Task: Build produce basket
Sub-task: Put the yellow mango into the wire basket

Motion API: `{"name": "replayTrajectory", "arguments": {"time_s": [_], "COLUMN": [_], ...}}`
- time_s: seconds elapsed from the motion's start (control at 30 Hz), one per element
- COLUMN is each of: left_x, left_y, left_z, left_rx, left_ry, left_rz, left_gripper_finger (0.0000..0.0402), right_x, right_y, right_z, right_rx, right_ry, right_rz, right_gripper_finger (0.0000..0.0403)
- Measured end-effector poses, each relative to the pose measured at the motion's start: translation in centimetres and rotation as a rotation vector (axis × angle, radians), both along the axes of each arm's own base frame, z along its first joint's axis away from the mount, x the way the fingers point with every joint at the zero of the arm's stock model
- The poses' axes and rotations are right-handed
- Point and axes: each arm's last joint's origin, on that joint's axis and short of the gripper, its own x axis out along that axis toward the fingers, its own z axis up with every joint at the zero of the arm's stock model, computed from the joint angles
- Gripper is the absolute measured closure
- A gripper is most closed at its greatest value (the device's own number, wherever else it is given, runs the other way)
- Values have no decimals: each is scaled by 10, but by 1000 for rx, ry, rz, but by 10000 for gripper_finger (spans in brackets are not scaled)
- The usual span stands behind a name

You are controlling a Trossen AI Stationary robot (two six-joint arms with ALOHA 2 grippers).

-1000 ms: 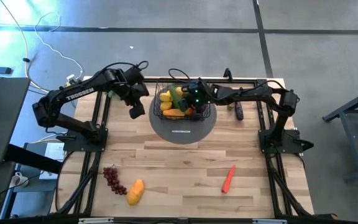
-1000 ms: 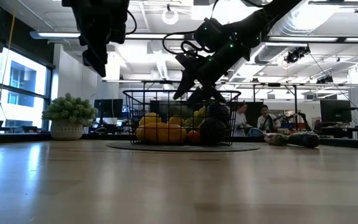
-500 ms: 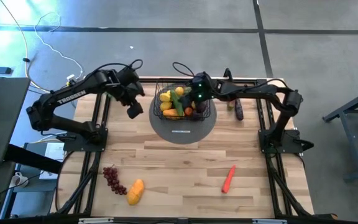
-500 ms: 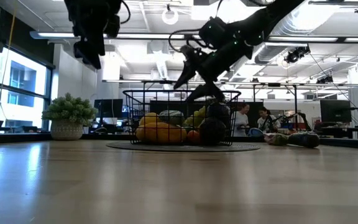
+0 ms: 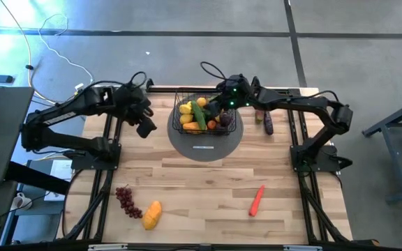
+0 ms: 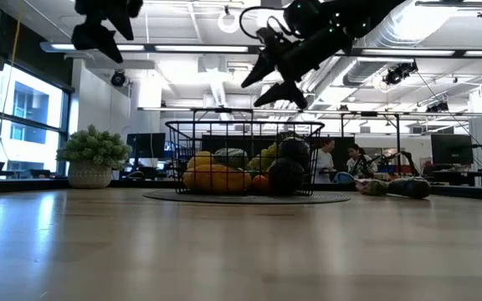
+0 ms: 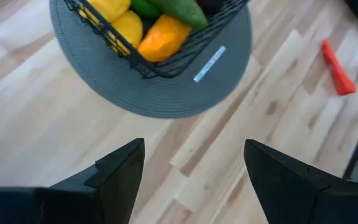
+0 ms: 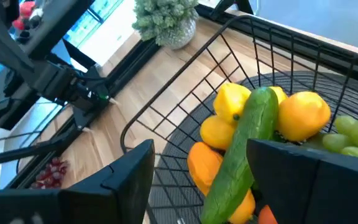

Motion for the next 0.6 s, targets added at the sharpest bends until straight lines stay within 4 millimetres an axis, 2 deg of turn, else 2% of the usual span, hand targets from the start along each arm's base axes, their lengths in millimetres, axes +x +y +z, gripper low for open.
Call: {"name": "replayTrajectory", "arguments": {"time_s": [0.23, 0.47, 0.6], "left_x": [-2, -5, -10], "left_y": [-21, -37, -46], "left_z": [6, 11, 15], "left_rx": [68, 231, 249], "left_ry": [-11, -14, -56], "left_rz": [116, 190, 201], "left_gripper_finger": [135, 135, 135], "right_x": [-13, -21, -22], "right_y": [6, 10, 11], "right_z": [6, -2, -3], "right_rx": [-2, 30, 31], "right_ry": [75, 186, 213], "right_rz": [20, 46, 57], "right_gripper_finger": [167, 167, 167]}}
